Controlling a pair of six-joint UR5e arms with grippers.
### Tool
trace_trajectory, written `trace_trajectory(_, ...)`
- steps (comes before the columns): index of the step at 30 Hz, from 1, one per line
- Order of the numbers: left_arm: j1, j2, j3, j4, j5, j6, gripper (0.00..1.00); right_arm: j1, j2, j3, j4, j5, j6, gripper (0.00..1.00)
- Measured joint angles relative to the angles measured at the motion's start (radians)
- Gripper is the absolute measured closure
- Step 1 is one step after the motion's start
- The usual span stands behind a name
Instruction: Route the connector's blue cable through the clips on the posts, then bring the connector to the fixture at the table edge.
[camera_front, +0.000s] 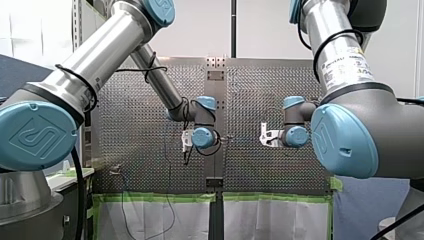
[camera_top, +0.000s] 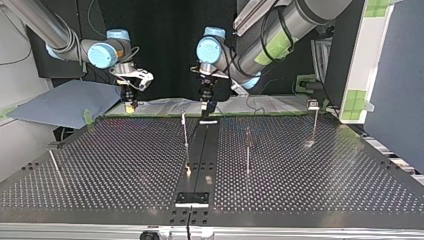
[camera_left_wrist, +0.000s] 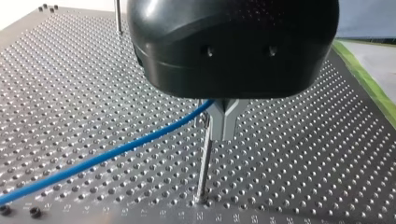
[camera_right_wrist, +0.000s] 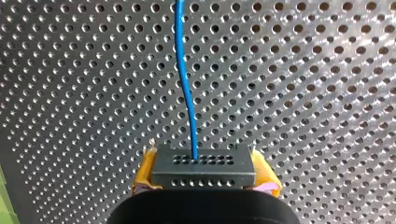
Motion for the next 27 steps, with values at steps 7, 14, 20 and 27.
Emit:
trace_trajectory(7,-0.007,0.0,0.003,0.001,0.001,0.002,1.0,-0.013,0.002,-0.003,-0.009,-0.011,0.006,1.0)
trace_trajectory(14,-0.008,-0.013,0.02,-0.005,0.004,0.003,1.0,-0.016,0.004,-0.005,-0.01,-0.013,0.007,1.0)
trace_trajectory(20,-0.014,-0.052,0.064,-0.027,0.002,-0.005,1.0,-0.017,0.005,-0.006,-0.012,-0.013,0.004,1.0)
trace_trajectory(27,-0.004,-0.062,0.109,-0.04,0.0,-0.019,1.0,-0.018,0.008,-0.006,-0.017,-0.014,0.004,1.0)
